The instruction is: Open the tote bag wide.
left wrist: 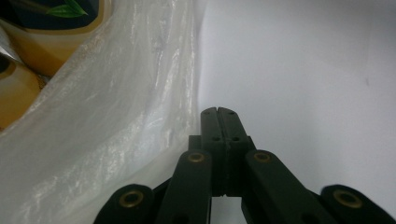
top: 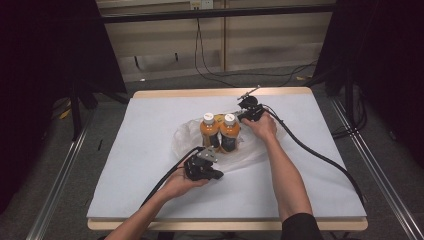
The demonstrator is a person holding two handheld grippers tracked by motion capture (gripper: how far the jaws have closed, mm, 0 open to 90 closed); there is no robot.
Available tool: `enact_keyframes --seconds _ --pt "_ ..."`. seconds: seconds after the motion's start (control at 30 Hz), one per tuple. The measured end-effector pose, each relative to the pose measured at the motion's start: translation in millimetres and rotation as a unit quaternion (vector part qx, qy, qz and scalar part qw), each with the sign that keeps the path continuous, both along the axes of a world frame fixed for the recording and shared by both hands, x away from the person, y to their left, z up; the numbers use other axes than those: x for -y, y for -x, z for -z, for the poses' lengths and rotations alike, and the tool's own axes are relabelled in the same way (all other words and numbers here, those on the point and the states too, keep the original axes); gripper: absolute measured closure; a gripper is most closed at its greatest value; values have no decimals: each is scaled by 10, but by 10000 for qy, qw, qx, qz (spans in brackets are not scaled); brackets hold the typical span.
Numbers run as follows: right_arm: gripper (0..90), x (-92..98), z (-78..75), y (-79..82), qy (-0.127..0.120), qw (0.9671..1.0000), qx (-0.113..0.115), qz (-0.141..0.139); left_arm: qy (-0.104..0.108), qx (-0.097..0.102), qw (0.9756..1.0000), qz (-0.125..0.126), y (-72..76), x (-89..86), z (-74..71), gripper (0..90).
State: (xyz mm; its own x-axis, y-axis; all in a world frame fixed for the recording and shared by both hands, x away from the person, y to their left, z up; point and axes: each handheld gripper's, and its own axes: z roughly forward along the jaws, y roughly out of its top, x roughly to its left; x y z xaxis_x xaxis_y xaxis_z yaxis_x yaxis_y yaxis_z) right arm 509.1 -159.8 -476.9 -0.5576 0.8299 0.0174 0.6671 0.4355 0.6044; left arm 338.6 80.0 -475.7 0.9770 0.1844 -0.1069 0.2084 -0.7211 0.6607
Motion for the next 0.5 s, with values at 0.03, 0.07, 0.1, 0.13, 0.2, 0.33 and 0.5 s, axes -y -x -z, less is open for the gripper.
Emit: enact_keyframes --seconds 0.03,0.07,0.1,0.13,0.2,0.33,0.5 --pt "900 -2 2 -5 -11 10000 0 71 -7 7 10000 -5 0 -2 0 900" --pt "900 -3 6 -14 -50 9999 5 103 -7 9 10000 2 -1 -3 -1 900" --pt "900 0 7 -20 -43 9999 14 92 9 4 10000 6 -6 -2 -1 900" --pt "900 -2 4 -21 -27 9999 -6 99 37 -33 10000 14 -16 -7 0 900" --pt "900 -15 2 -9 34 9999 26 107 114 13 9999 -10 -31 -35 -37 900" --pt "900 -33 -4 15 78 9999 30 74 647 -80 9974 -320 -119 -116 -183 900" --pt "900 -34 -8 14 27 10000 -6 26 898 -13 9942 -589 -218 -105 -254 900"
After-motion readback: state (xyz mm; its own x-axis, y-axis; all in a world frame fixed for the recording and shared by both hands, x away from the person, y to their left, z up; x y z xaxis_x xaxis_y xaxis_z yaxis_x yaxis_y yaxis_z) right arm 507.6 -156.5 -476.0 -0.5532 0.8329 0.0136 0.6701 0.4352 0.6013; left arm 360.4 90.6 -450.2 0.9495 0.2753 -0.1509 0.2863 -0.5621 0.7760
